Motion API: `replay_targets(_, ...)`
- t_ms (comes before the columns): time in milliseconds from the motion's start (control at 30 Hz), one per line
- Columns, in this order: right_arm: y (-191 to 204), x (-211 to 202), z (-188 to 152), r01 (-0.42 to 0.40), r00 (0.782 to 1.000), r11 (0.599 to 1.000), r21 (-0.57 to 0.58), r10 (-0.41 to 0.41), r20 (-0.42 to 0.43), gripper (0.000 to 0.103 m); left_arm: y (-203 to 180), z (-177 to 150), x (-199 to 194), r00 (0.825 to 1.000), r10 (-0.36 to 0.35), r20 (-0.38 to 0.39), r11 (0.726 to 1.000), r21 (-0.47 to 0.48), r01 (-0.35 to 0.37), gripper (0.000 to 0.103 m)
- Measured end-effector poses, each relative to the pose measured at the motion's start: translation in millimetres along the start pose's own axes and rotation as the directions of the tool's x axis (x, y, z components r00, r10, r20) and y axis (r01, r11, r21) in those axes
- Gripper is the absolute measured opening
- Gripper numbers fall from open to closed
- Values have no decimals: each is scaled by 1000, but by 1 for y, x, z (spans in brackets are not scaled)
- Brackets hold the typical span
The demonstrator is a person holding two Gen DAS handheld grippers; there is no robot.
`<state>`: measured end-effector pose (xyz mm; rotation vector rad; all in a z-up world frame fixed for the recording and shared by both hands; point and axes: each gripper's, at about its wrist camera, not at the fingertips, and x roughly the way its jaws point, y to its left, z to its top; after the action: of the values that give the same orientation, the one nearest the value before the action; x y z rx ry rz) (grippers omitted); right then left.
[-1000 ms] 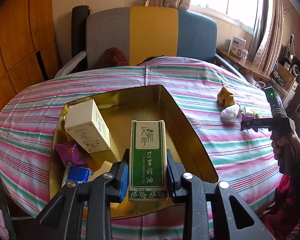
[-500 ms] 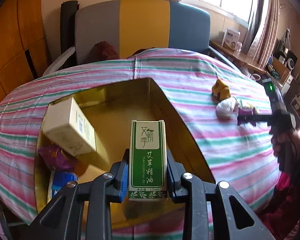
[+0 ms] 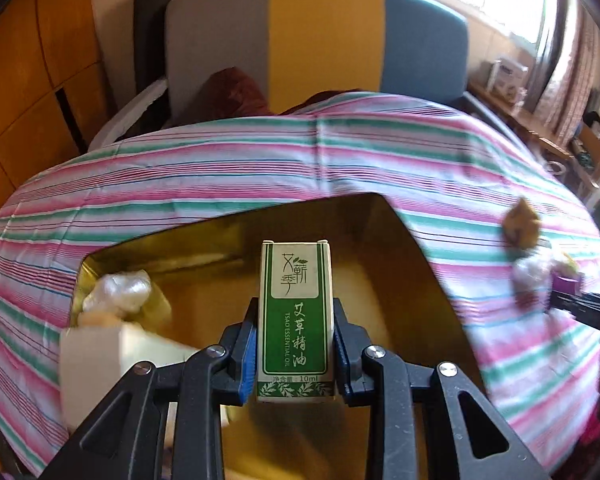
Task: Organize objects
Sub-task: 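Lower the green box into the gold tray and open the left gripper, then carry the purple packet into the gold tray and open the right gripper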
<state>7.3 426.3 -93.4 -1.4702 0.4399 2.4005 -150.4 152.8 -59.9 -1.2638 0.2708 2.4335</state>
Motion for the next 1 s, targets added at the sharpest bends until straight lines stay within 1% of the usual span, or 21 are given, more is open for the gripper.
replay_targets(100, 1, 1, 1, 1, 1000, 1000, -3, -1, 0, 32, 11, 7, 19, 999, 41, -32, 999, 4, -41, 30)
replay_targets(200, 1, 2, 1, 2, 1000, 1000, -6, -2, 0, 32, 21, 9, 33, 995, 81, -57, 997, -9, -81, 33)
replay_targets(467, 1, 4, 1, 4, 1000, 1000, -9, -4, 1, 32, 26, 11, 29, 997, 60, -39, 998, -24, -61, 41)
replay_targets(633, 1, 4, 1, 5, 1000, 1000, -10, -5, 3, 32, 25, 10, 11, 1000, 25, -9, 999, -28, -25, 43)
replay_targets(767, 1, 4, 1, 8, 1000, 1000, -10, -8, 6, 32, 20, 5, -7, 1000, 15, 21, 1000, -12, -14, 43)
replay_targets(900, 0, 4, 1, 6, 1000, 1000, -7, -6, 9, 32, 12, -8, -34, 998, 22, 56, 1000, 9, -22, 43)
replay_targets(1000, 1, 4, 1, 10, 1000, 1000, -10, -10, 12, 32, 5, -25, -58, 996, 14, 84, 1000, 15, -15, 43)
